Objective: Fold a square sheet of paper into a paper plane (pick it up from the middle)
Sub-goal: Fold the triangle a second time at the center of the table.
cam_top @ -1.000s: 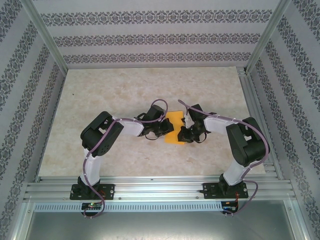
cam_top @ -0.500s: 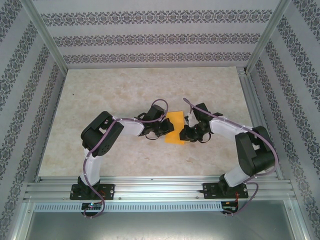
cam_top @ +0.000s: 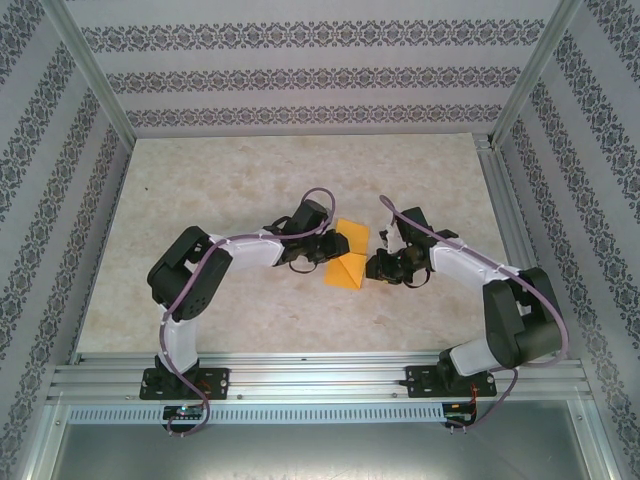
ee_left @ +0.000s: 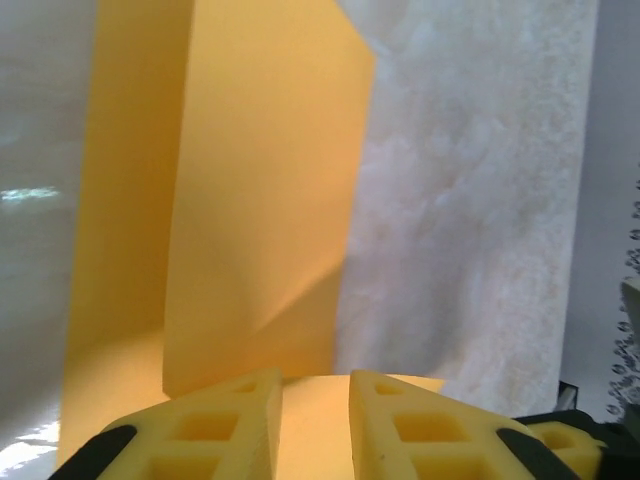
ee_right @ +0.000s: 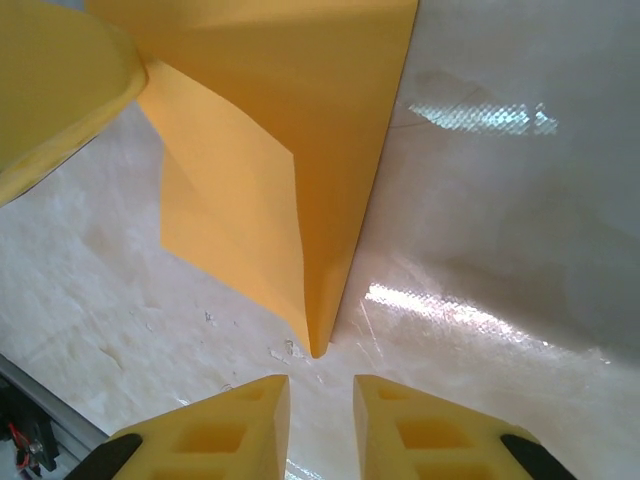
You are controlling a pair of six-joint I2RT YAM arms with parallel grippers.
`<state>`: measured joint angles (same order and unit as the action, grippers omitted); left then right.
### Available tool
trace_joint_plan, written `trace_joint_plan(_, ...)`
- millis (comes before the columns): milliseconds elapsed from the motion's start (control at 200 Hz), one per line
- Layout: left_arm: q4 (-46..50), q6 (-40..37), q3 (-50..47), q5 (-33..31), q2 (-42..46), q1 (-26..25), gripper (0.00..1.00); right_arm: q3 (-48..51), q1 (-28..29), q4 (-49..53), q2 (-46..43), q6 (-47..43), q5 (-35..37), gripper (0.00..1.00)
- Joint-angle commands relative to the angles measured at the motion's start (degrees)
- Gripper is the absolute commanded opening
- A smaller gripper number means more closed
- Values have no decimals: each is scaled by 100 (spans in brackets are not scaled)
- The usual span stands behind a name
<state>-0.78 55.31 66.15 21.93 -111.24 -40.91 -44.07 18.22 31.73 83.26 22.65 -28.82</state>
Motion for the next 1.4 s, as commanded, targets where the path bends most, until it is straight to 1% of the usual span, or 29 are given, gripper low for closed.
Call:
trace_joint_plan(0,-59,-178,153,270,207,21,28,171,-32,-222,-301,114,137,25)
trace_joint_plan(320,-19,-193,109,327,335,8,32,350,10,-564,-280,245,-171,27)
trace_joint_plan(514,-55,-222,10,349,447,-30,32,296,64,-605,-219,224,-208,26)
trace_joint_plan(694,-137,-136,-82,349,420,-83,27,342,59,-677,-285,268,-72,22)
trace_joint_plan(864,-331,-52,-79,552,169,-110,22,304,89,-788,-162,325,-314,14)
trace_joint_plan(954,-384,-5,-6,627,-19,-111,21,303,129,-895,-162,379,-459,9)
trace_joint_plan(1084,-326,1,77,587,-240,-111,19,273,301,-1093,-111,544,-554,9)
trace_joint_plan(1124,-333,19,71,585,-304,-111,19,232,351,-1146,-1,572,-613,9)
trace_joint_plan(1209,-393,49,43,590,-417,-111,18,176,467,-1201,193,616,-485,9)
trace_joint_plan(1399,-338,34,52,490,-583,-111,18,128,549,-1362,594,647,-516,9)
